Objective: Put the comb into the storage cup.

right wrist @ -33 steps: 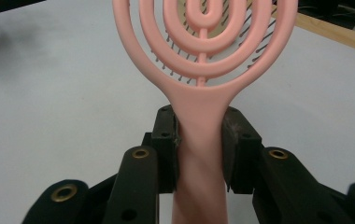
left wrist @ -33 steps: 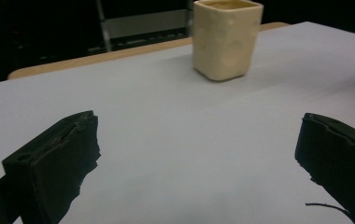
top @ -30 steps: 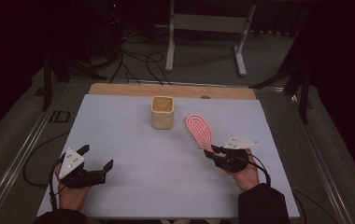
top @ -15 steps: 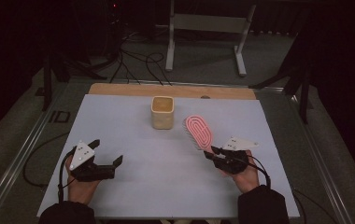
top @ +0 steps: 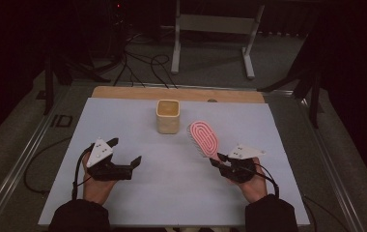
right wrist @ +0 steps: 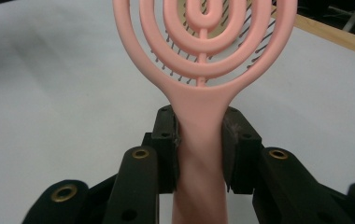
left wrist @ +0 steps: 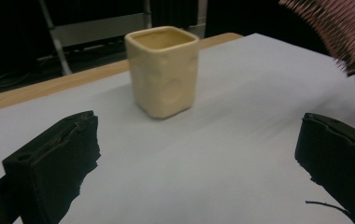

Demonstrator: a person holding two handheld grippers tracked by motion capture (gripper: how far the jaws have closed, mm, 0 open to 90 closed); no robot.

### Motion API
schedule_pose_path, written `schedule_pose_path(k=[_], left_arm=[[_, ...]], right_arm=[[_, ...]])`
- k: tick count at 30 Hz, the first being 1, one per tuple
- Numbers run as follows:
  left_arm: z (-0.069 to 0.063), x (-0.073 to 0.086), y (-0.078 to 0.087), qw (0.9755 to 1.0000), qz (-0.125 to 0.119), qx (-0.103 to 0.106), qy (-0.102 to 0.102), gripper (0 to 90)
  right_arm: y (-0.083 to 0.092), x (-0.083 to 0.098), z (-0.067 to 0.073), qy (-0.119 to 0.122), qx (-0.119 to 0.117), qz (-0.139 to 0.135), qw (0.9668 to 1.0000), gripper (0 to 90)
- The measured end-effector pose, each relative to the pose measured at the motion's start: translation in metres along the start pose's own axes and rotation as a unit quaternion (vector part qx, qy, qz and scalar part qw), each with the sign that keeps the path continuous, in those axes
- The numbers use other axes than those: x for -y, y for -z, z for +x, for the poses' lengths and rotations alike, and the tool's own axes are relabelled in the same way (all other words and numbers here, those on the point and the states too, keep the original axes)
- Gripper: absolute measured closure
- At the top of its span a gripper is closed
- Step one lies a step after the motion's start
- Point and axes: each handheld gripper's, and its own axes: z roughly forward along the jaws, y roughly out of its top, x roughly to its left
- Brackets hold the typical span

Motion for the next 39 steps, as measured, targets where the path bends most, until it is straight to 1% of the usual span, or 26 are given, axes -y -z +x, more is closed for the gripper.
schedule_pose_path(k=[3,4,6,10,13,16,17,22,23,30,39], left_arm=[[-0.005,-0.007,-0.008,0.9999,0.0,0.012,-0.001,0.0],[-0.008,-0.009,-0.01,0.9999,0.001,0.016,-0.002,0.0],[-0.012,-0.013,-0.016,0.9997,0.002,0.021,-0.007,0.0],[-0.016,-0.017,-0.024,0.9996,0.004,0.028,-0.009,0.0],[-0.017,-0.019,-0.028,0.9993,0.005,0.037,-0.003,0.0],[-0.018,-0.021,-0.032,0.9992,0.008,0.04,-0.001,0.0],[-0.018,-0.021,-0.033,0.9991,0.008,0.041,-0.001,0.0],[-0.019,-0.021,-0.039,0.9988,0.016,0.047,0.001,0.0],[-0.019,-0.021,-0.04,0.9987,0.018,0.047,0.0,0.0],[-0.019,-0.021,-0.044,0.9984,0.014,0.055,0.007,0.0],[-0.021,-0.024,-0.049,0.998,0.014,0.062,0.005,0.0]], right_arm=[[-0.003,0.0,0.002,0.007,0.0,0.001,1.0,69.6],[-0.004,0.0,0.003,0.006,0.001,0.002,1.0,69.6],[-0.006,-0.001,0.004,0.01,-0.001,0.002,1.0,69.6],[-0.008,-0.002,0.006,0.013,-0.001,0.002,0.9999,69.6],[-0.01,-0.004,0.006,0.017,0.0,0.002,0.9998,69.6],[-0.012,-0.005,0.005,0.023,0.0,-0.001,0.9997,69.6],[-0.013,-0.006,0.006,0.02,-0.001,-0.003,0.9998,69.6],[-0.019,-0.007,0.007,0.027,-0.004,-0.002,0.9996,69.6],[-0.019,-0.007,0.008,0.024,-0.004,-0.001,0.9997,69.6],[-0.024,-0.013,0.011,0.033,-0.009,-0.007,0.9994,69.7],[-0.028,-0.016,0.012,0.038,-0.011,-0.008,0.9992,69.6]])
